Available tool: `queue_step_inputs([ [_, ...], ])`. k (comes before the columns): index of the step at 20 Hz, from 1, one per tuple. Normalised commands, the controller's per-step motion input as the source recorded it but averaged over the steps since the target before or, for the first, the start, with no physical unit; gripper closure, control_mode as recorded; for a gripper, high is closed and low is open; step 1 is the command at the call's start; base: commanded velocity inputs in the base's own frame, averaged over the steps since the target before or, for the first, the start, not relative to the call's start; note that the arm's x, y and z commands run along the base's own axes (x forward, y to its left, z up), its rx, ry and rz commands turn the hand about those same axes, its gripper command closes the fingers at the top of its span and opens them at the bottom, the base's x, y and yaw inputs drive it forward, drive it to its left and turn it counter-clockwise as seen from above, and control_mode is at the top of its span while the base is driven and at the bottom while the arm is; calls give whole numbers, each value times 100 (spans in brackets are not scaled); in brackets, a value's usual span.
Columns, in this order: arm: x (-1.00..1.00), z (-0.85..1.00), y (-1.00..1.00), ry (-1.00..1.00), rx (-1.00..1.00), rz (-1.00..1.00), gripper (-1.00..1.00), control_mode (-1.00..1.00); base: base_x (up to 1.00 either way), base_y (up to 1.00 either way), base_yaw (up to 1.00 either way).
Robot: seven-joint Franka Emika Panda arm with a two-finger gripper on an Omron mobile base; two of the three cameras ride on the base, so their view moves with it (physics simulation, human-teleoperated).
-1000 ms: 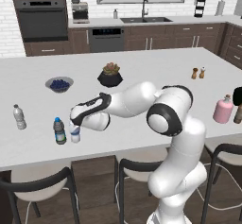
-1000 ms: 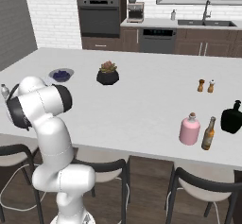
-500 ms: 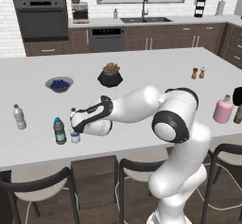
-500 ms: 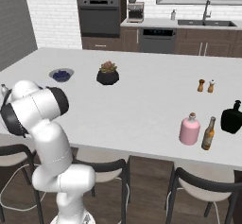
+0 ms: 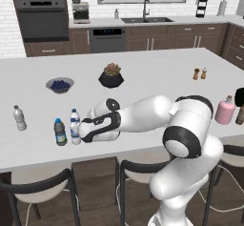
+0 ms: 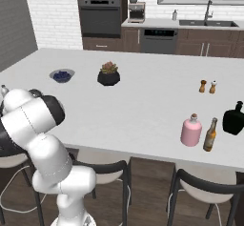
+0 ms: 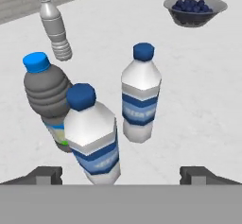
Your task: Move the plastic bottles in the middle to the plastics group, and the glass bottles in the middle to the glass group.
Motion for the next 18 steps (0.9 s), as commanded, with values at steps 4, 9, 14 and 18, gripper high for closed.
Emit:
queue_step_inputs([
  [4, -22, 33, -19, 0, 0, -19, -100, -100, 0, 0, 0],
  [9, -30, 46, -27, 0, 0, -17, -100, -100, 0, 0, 0],
  [14, -36, 60, -40, 0, 0, -15, -100, -100, 0, 0, 0],
  [18, -35, 63, -44, 1, 0, -11, -100, -100, 0, 0, 0],
])
